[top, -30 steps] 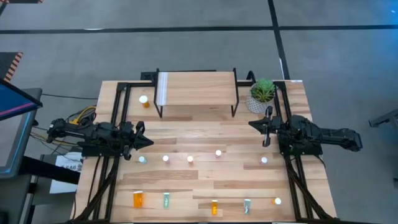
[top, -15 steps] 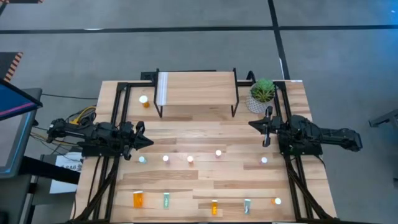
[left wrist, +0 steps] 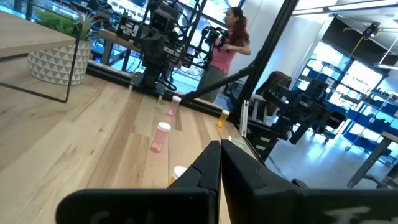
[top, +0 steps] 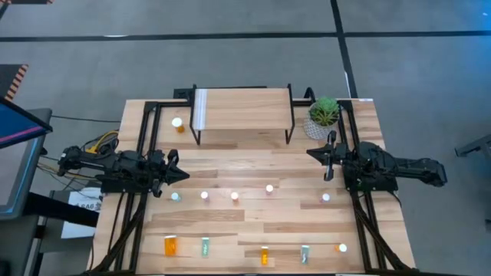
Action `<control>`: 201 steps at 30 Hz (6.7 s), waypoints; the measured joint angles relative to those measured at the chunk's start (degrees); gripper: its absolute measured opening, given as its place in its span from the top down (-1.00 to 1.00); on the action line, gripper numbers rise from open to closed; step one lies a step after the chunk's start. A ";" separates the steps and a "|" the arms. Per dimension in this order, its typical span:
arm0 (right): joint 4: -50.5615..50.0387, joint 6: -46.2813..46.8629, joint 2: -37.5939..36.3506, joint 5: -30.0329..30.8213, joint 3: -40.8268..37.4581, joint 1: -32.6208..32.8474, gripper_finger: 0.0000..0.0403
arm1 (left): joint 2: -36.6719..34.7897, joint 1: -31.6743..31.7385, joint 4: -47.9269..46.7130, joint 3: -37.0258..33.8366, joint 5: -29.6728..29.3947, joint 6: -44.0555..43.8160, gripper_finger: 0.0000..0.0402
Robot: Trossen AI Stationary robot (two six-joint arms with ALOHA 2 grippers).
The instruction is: Pick and place medicine bottles onto shelf by color
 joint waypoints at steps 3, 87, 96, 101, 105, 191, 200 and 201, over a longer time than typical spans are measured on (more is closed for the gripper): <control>0.02 -0.02 0.00 0.00 0.01 0.02 0.80 | 0.00 0.00 0.00 0.01 0.00 0.00 1.00; 0.02 -0.01 -0.01 0.00 0.00 -0.01 0.80 | 0.02 -0.01 0.00 -0.01 -0.01 0.00 1.00; 0.02 -0.02 0.00 0.00 0.00 0.01 0.80 | 0.00 -0.02 0.47 -0.01 -1.11 -0.02 1.00; 0.01 -0.01 -0.02 0.00 0.00 0.01 0.80 | 0.00 0.00 0.26 0.01 -1.45 -0.04 1.00; 0.02 -0.02 0.00 0.00 -0.01 -0.01 0.80 | 0.00 -0.01 0.26 -0.01 -1.45 -0.07 1.00; 0.06 -0.02 0.00 0.00 0.00 -0.01 0.80 | 53.33 -29.76 -55.84 33.82 -14.05 -27.43 -0.09; 0.04 0.00 0.00 0.00 0.02 0.00 0.80 | 59.94 -31.30 -54.49 33.82 -13.54 -28.13 -0.11; 0.04 -0.02 0.00 0.00 -0.01 -0.01 0.80 | 60.29 -31.30 -54.45 33.82 -13.54 -28.13 -0.11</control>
